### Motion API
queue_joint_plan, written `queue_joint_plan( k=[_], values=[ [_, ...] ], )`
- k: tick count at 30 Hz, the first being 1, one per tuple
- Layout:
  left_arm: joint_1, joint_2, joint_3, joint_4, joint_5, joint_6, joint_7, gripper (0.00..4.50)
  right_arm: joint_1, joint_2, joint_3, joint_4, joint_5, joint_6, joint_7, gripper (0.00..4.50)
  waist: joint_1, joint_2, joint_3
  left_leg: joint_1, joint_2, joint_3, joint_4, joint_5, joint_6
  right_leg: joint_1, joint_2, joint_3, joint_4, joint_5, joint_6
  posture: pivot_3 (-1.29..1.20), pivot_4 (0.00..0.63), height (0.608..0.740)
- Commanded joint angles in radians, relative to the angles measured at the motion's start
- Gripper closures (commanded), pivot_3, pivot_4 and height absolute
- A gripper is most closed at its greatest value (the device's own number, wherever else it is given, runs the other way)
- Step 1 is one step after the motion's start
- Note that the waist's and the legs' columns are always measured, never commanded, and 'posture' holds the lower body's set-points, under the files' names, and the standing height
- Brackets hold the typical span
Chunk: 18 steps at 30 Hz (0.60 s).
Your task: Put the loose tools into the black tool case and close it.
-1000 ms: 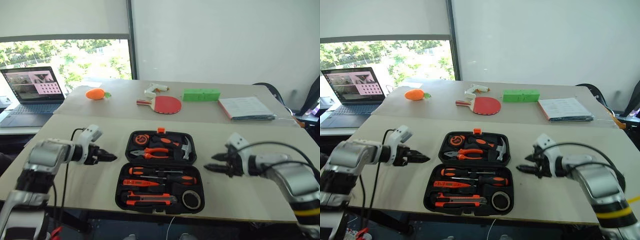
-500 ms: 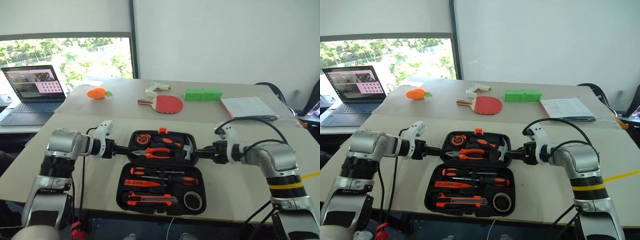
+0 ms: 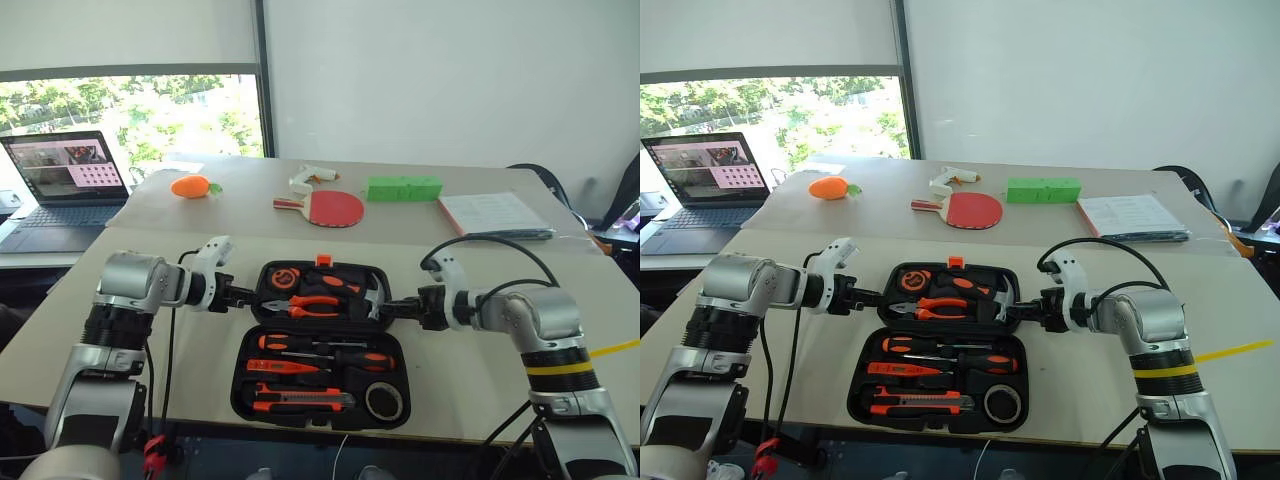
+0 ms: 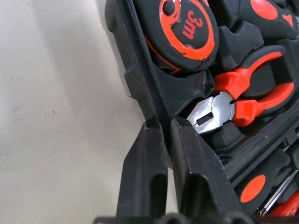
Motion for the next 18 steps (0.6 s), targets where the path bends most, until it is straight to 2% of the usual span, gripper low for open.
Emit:
queue_joint_plan(
  k=[1,2,3,10,14,18],
  values=[
    [-0.004,0.012,-0.001,-0.023,-0.012,-0.011,-0.001,4.5,-0.019,-0.014,-0.018,-0.012,0.01,-0.005,0.005,3.84,0.0,0.0,0.0,0.0,0.0,0.0,0.0,0.0,0.0,0.0,0.0,0.0,0.0,0.0,0.0,0.0,0.15,0.738],
    [-0.002,0.011,0.002,-0.024,-0.015,-0.009,0.0,4.5,-0.017,-0.016,-0.014,-0.013,0.01,-0.009,0.008,4.28,0.0,0.0,0.0,0.0,0.0,0.0,0.0,0.0,0.0,0.0,0.0,0.0,0.0,0.0,0.0,0.0,0.15,0.738],
    [-0.001,0.011,0.004,-0.025,-0.018,-0.007,0.0,4.5,-0.015,-0.017,-0.012,-0.013,0.01,-0.011,0.012,4.45,0.0,0.0,0.0,0.0,0.0,0.0,0.0,0.0,0.0,0.0,0.0,0.0,0.0,0.0,0.0,0.0,0.15,0.738],
    [0.043,-0.013,0.056,-0.072,-0.048,-0.061,-0.005,4.5,-0.008,-0.005,-0.053,-0.061,0.049,-0.05,0.046,4.45,0.0,0.0,0.0,0.0,0.0,0.0,0.0,0.0,0.0,0.0,0.0,0.0,0.0,0.0,0.0,0.0,0.15,0.738],
    [0.082,-0.047,0.119,-0.154,-0.088,-0.134,-0.008,4.5,0.013,0.011,-0.086,-0.122,0.047,-0.154,0.047,4.45,0.003,0.0,0.0,-0.001,0.0,0.0,0.0,0.0,0.0,0.0,-0.001,0.0,0.0,0.001,0.0,0.0,0.15,0.738],
    [0.113,-0.089,0.164,-0.243,-0.117,-0.216,-0.012,4.5,0.025,0.042,-0.134,-0.152,0.057,-0.212,0.022,4.45,0.006,0.0,0.0,-0.008,-0.001,-0.001,0.001,0.002,-0.003,-0.008,-0.002,0.0,0.0,0.002,0.001,0.0,0.15,0.738]
  ],
)
